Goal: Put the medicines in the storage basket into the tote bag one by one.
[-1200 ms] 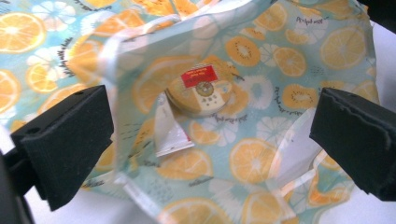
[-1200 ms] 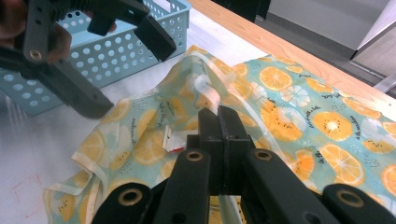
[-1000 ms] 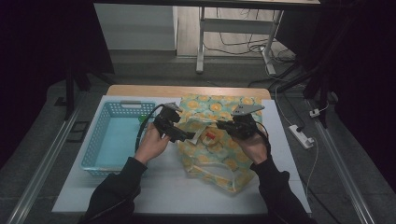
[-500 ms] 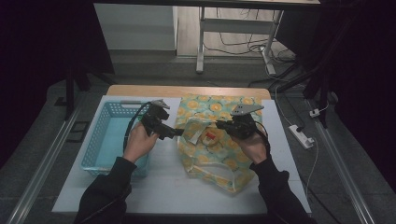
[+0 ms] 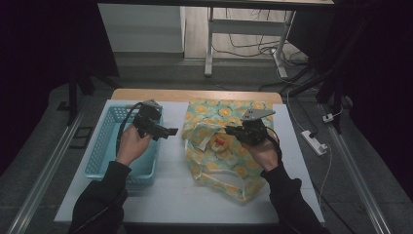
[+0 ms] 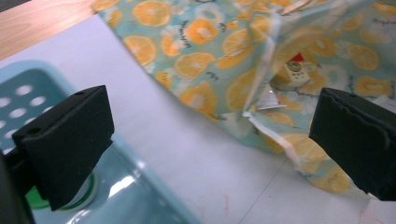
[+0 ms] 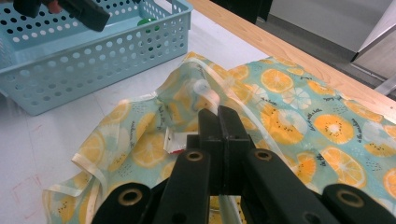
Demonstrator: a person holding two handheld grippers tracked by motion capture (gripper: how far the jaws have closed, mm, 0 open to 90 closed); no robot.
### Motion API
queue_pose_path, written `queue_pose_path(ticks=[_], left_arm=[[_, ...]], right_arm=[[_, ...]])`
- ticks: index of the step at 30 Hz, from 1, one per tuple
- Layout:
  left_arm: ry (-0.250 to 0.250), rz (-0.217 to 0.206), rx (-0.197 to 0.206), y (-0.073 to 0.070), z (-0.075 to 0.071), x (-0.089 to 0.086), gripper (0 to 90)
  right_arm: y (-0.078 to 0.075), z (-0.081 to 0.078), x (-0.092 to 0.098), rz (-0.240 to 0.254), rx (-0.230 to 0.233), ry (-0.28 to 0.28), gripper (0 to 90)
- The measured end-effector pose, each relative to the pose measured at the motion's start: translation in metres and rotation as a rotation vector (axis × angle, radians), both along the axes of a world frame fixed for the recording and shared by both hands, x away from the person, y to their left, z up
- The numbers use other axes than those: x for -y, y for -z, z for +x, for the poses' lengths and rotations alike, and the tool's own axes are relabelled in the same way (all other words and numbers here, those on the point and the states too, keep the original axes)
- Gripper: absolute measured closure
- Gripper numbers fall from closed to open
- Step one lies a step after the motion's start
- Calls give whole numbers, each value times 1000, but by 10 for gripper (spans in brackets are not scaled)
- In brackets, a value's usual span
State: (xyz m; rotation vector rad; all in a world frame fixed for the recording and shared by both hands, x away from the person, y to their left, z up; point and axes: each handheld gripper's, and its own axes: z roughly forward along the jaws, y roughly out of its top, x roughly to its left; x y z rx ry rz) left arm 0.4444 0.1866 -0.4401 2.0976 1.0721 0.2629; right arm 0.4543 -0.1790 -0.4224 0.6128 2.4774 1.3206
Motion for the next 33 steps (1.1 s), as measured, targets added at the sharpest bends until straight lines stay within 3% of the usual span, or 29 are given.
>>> queue_pose_path(ticks=[2, 9, 18, 27, 33], left_arm=[[-28, 20, 9, 0, 1, -6, 0], [-128, 22, -5, 0, 10, -30, 0], [-225, 100, -38, 14, 24, -49, 0], [-222, 122, -93, 34, 40, -59, 0], [-190, 168, -122, 43, 45, -55, 19]], right_arm=[[0, 0, 0, -1, 0, -1, 900], [0, 0, 1, -2, -1, 1, 900], [1, 0, 1, -3, -4, 1, 900], [1, 0, 1, -3, -5, 2, 900], [1, 0, 1, -2, -5, 1, 900]])
